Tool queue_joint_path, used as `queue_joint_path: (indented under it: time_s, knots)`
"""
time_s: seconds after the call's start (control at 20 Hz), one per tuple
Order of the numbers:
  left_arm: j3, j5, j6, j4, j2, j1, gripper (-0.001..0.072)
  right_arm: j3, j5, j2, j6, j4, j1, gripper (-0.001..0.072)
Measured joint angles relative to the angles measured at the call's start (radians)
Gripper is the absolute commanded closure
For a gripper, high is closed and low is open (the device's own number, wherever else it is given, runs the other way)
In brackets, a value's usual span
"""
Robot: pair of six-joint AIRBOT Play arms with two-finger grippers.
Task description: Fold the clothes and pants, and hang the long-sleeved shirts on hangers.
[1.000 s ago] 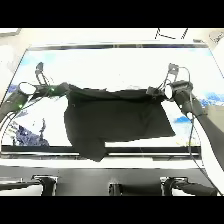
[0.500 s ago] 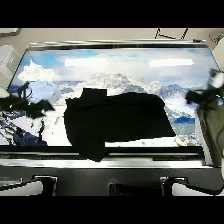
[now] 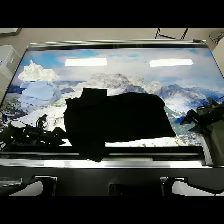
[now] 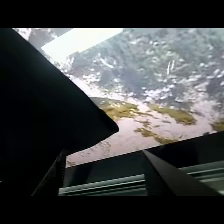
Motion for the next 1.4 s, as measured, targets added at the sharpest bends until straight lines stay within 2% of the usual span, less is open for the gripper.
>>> queue_joint_path:
  time_s: [0.1, 0.15, 0.35, 0.55, 0.6, 0.7, 0.85, 1.0, 1.2, 1.4]
  knots:
    - [-0.027, 0.064, -0.018, -0.024, 0.002, -0.044, 0.0601, -0.018, -0.017, 0.0, -0.011, 0.006, -0.004, 0.009]
    - [-0.035, 0.092, -0.027, -0.034, 0.003, -0.062, 0.068, -0.034, -0.024, -0.001, -0.014, 0.008, -0.005, 0.0077]
    - [-0.05, 0.146, -0.047, -0.055, 0.01, -0.093, 0.0688, -0.116, -0.055, -0.035, -0.057, 0.04, -0.007, 0.0083]
    - [-0.054, 0.173, -0.052, -0.056, 0.036, -0.101, 0.0688, -0.157, -0.093, -0.093, -0.103, 0.115, 0.005, 0.0186]
    - [-0.055, 0.174, -0.053, -0.059, 0.045, -0.103, 0.0688, -0.161, -0.096, -0.101, -0.11, 0.13, 0.018, 0.0305]
    - [-0.053, 0.178, -0.056, -0.059, 0.062, -0.104, 0.0689, -0.166, -0.129, -0.116, -0.117, 0.151, 0.057, 0.0672]
    - [-0.005, 0.176, -0.056, -0.06, 0.096, -0.104, 0.0691, -0.137, -0.14, -0.122, -0.126, 0.161, 0.114, 0.0673]
    - [0.166, 0.169, -0.055, -0.058, 0.159, -0.104, 0.0691, -0.003, -0.089, -0.074, -0.136, 0.171, 0.139, 0.0672]
    - [0.634, 0.174, -0.002, -0.056, 0.257, -0.105, 0.0689, 0.37, -0.106, 0.098, -0.197, 0.177, 0.15, 0.0672]
    - [1.118, 0.172, 0.032, -0.041, 0.34, -0.105, 0.0689, 0.693, -0.255, 0.344, -0.234, 0.134, 0.152, 0.0672]
